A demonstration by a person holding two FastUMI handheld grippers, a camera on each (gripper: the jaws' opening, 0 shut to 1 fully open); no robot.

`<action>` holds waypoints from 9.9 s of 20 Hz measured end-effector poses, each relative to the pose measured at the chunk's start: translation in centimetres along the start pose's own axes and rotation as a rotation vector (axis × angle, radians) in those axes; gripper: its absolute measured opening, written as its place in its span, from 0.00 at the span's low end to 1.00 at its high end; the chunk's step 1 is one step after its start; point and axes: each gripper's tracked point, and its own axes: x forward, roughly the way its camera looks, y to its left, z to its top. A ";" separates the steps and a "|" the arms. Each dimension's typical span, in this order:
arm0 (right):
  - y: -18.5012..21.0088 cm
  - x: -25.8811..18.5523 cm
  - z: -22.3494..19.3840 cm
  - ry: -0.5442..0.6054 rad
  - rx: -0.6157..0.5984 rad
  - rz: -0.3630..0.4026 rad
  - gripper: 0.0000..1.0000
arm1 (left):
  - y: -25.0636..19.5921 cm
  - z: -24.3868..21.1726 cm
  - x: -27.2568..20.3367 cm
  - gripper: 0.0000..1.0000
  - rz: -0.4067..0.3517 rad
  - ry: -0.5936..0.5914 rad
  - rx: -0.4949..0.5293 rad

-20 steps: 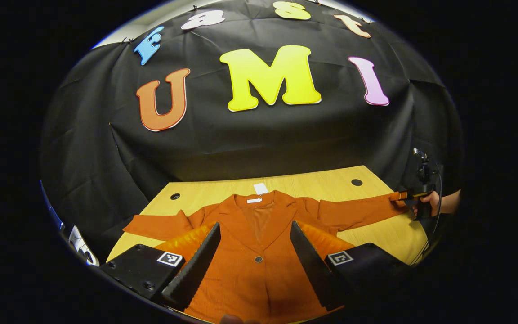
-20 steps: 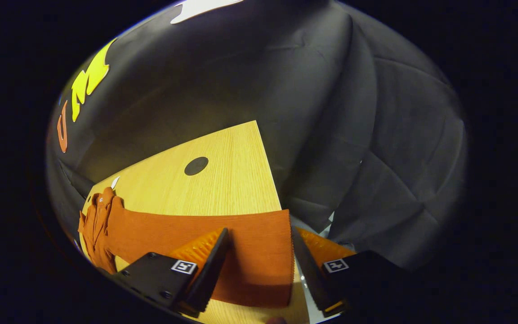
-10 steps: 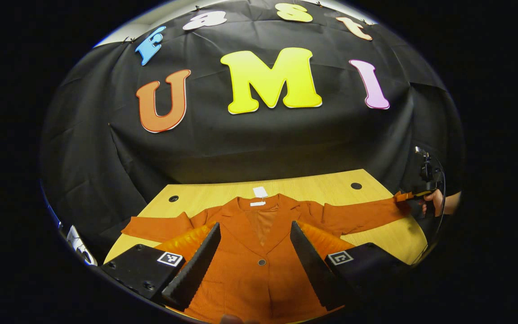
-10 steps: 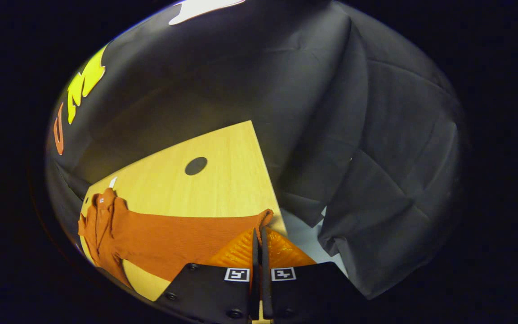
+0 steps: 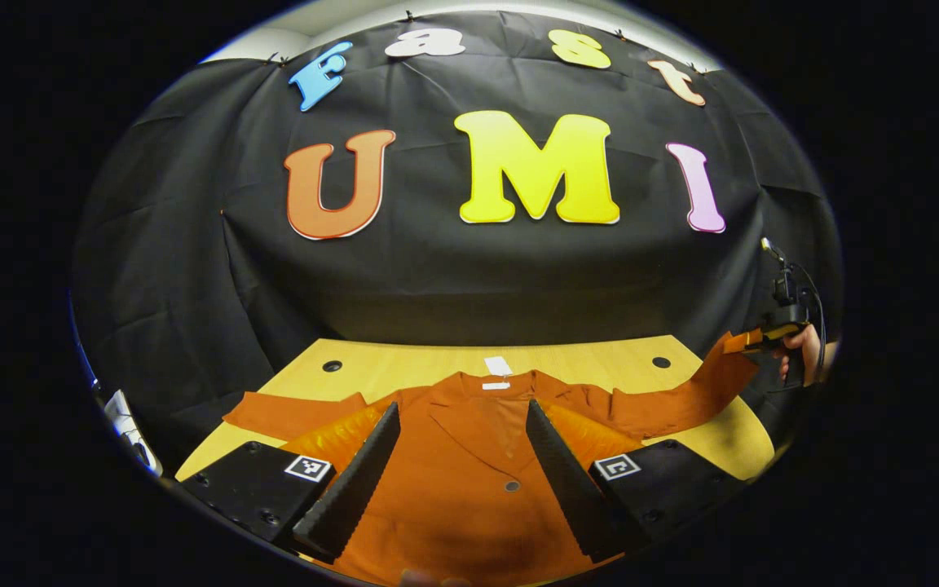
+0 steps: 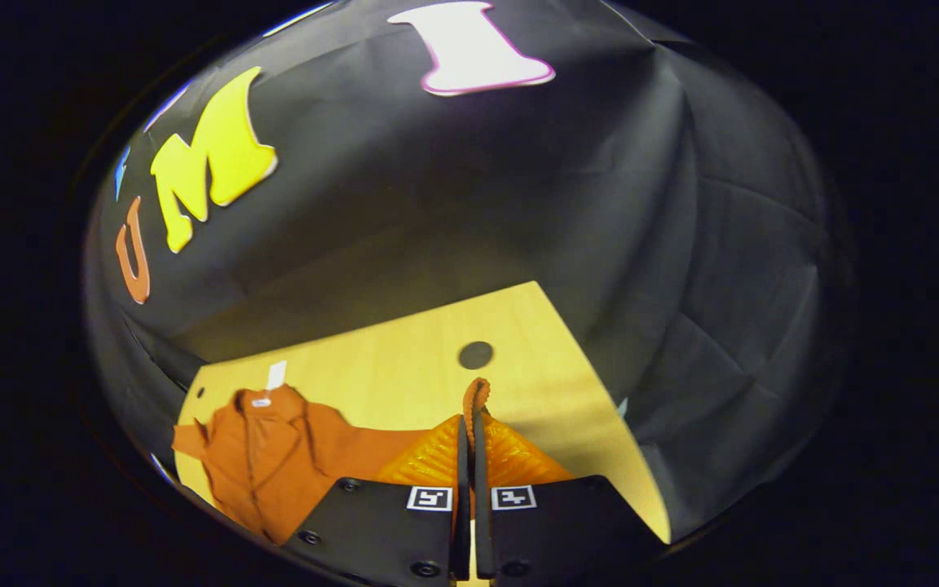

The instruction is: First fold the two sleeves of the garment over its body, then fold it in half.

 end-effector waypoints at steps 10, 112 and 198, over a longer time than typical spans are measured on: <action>27.4 -4.7 0.4 -0.068 -0.080 0.149 0.02 | 14.9 0.1 -2.2 1.00 0.020 -0.085 -0.131; 1.7 -29.0 -12.1 -0.206 -0.053 -0.002 0.89 | -21.1 -12.5 21.5 0.03 -0.581 0.417 -0.018; 9.3 -21.1 -32.0 0.289 -0.226 0.104 0.01 | 12.9 -18.9 -9.7 0.03 -0.376 0.472 -0.093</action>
